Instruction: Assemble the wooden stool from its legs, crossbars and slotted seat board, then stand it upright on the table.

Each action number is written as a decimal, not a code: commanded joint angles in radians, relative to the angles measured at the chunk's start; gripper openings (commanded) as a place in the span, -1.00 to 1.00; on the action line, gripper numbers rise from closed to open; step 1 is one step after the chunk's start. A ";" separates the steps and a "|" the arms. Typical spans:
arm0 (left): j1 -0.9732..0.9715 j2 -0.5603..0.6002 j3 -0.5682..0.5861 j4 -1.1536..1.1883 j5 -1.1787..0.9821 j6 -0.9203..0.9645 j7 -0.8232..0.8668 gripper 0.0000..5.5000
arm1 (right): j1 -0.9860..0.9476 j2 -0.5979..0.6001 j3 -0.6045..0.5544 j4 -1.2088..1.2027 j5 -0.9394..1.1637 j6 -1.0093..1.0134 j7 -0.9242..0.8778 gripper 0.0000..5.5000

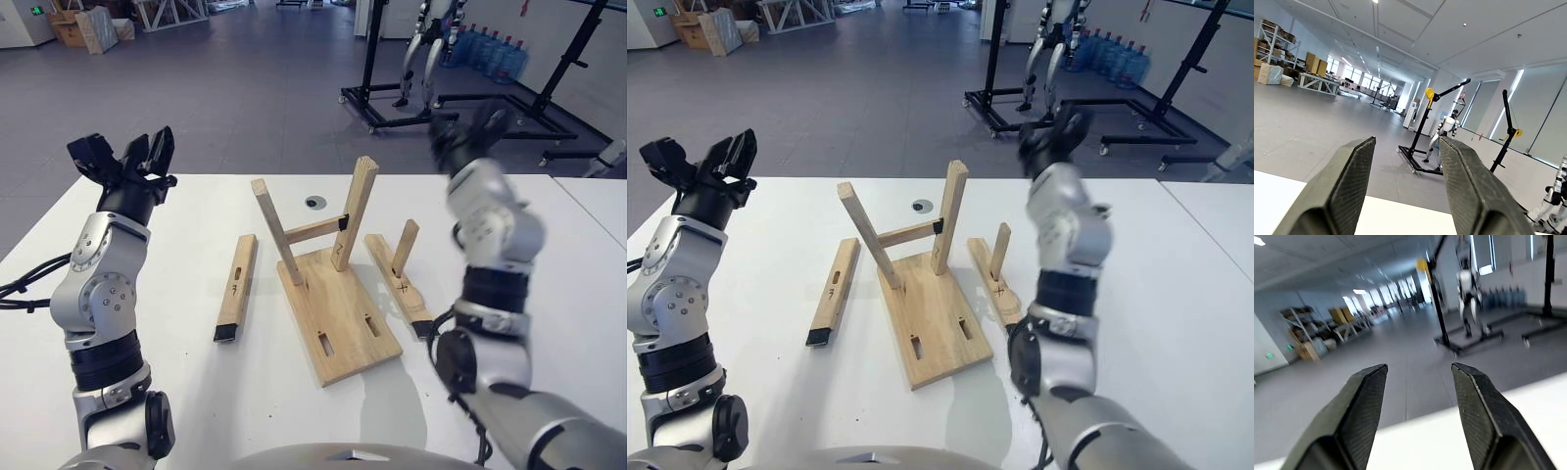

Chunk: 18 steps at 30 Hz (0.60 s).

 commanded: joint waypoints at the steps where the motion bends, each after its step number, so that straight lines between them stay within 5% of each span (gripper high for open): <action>1: -0.044 0.061 0.114 -0.119 -0.272 0.128 0.094 -0.15 | 0.069 -0.298 -0.040 -0.155 0.102 0.200 0.229 -0.12; 5: 0.243 0.236 0.265 -0.277 -0.715 0.307 0.064 -0.15 | 0.484 -0.513 -0.195 -0.199 0.268 0.370 0.602 -0.12; 9: 0.577 0.258 0.188 -0.338 -0.632 0.378 -0.080 -0.15 | 1.018 -0.433 -0.012 -0.338 0.251 0.296 0.754 -0.12; 18: 0.618 0.194 0.096 -0.298 -0.572 0.304 0.027 -0.15 | 1.041 -0.159 0.142 -0.492 0.227 0.281 0.521 -0.12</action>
